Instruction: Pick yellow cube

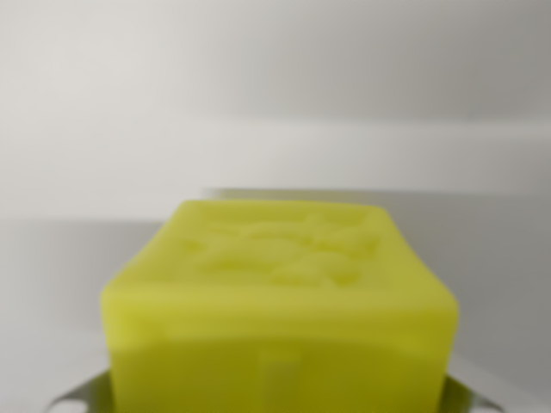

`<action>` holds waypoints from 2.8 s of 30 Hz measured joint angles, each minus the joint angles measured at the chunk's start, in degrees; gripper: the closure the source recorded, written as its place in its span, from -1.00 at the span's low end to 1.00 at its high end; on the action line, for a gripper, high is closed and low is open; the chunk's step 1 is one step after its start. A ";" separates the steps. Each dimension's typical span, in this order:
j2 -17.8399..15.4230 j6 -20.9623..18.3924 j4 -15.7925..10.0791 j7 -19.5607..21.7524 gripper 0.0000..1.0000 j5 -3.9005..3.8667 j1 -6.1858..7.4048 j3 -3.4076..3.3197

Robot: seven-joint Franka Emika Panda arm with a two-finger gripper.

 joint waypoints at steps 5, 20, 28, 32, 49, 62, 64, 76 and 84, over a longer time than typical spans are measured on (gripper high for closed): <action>-2.69 -1.88 -0.75 2.58 1.00 -3.41 -0.91 0.11; -10.56 -8.16 -2.28 6.05 1.00 -8.07 -2.61 0.73; -14.63 -11.76 -2.74 6.69 1.00 -8.98 -2.86 0.75; -16.60 -13.59 -2.88 6.92 1.00 -9.29 -2.94 0.76; -24.56 -21.61 -2.85 7.54 1.00 -10.16 -3.14 0.77; -30.00 -27.83 -2.10 7.80 1.00 -10.50 -3.17 0.77; -30.79 -28.78 -1.92 7.84 1.00 -10.55 -3.17 0.77; -35.14 -34.45 -0.59 7.99 1.00 -10.73 -3.17 0.77; -37.67 -38.16 0.56 8.07 1.00 -10.82 -3.15 0.78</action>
